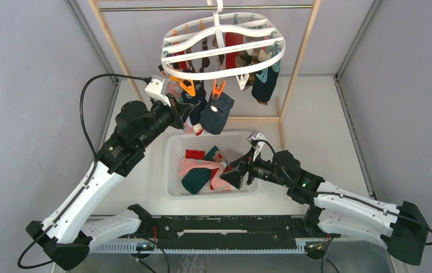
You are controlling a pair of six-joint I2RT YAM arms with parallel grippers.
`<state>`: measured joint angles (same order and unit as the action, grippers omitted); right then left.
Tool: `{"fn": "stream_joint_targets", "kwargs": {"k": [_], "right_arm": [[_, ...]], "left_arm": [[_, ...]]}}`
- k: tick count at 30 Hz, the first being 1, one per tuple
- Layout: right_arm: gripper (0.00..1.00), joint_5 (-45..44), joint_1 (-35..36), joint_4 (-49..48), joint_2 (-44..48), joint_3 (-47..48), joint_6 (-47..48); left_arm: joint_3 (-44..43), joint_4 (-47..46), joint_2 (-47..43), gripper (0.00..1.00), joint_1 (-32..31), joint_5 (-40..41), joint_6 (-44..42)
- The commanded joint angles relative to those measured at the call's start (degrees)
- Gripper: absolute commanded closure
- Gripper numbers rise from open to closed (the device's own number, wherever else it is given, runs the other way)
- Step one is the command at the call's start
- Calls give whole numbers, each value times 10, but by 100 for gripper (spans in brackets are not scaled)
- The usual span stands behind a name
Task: Remove the socks clipped to the hanger
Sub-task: Remove the sock from the hanger.
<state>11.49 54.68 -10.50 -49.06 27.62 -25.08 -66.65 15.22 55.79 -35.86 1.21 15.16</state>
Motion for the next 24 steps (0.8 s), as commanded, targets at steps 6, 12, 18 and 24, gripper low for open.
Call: {"fn": "stream_joint_targets", "kwargs": {"k": [6,12,18,24], "right_arm": [[20,9,31,-70,-13,72,-11],[20,10,45,-98,-21,88,-17],[20,3,60,-112,-54,118,-10],[19,-14,68,-134,-117,155,0]], "left_arm": [[-63,47,-15,99,1,-45,26],[-45,61,-34,100,-3,-43,34],[-33,70,-54,100,-11,-36,39],[-33,82,-63,100,-17,-33,40]]}}
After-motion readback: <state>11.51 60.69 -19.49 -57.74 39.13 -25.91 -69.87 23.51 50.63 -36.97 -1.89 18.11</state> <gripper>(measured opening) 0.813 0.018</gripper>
